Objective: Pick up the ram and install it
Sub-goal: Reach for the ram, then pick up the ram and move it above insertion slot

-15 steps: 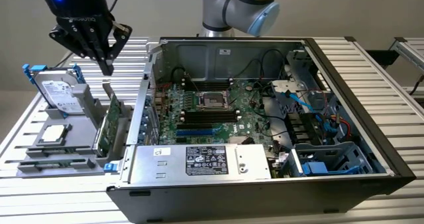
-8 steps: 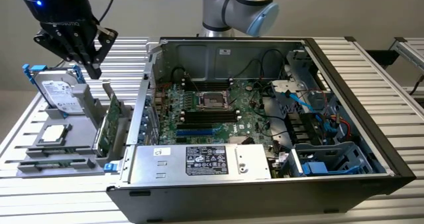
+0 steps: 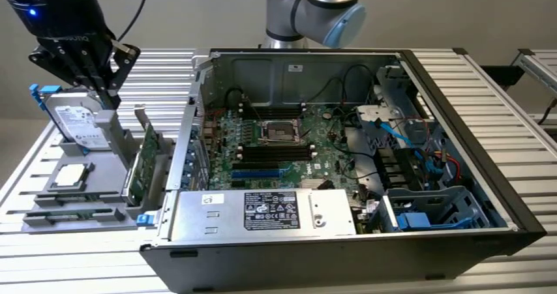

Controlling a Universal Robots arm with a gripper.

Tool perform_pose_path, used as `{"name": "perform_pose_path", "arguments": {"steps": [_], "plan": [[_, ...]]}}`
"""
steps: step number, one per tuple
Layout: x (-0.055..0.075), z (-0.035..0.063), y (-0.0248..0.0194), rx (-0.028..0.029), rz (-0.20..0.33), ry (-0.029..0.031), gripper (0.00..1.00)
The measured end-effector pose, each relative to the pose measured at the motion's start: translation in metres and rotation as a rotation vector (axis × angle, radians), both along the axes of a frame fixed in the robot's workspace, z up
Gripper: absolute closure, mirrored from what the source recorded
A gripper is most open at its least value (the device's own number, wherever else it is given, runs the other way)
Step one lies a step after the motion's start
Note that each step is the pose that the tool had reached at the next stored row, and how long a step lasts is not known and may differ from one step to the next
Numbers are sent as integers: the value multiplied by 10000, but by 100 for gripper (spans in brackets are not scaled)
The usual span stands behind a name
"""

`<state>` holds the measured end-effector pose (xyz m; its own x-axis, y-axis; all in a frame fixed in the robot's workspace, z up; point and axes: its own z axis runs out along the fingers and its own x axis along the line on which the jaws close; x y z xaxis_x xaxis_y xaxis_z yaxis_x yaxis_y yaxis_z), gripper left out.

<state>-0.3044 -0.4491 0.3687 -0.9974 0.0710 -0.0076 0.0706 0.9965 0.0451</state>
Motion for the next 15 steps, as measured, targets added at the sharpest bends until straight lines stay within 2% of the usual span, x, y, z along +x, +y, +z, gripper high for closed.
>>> {"name": "perform_pose_path", "arguments": {"steps": [8, 15], "plan": [[-104, -55, -48, -11, 14, 135, 89], [-189, -117, -106, -11, 28, 230, 89]]}}
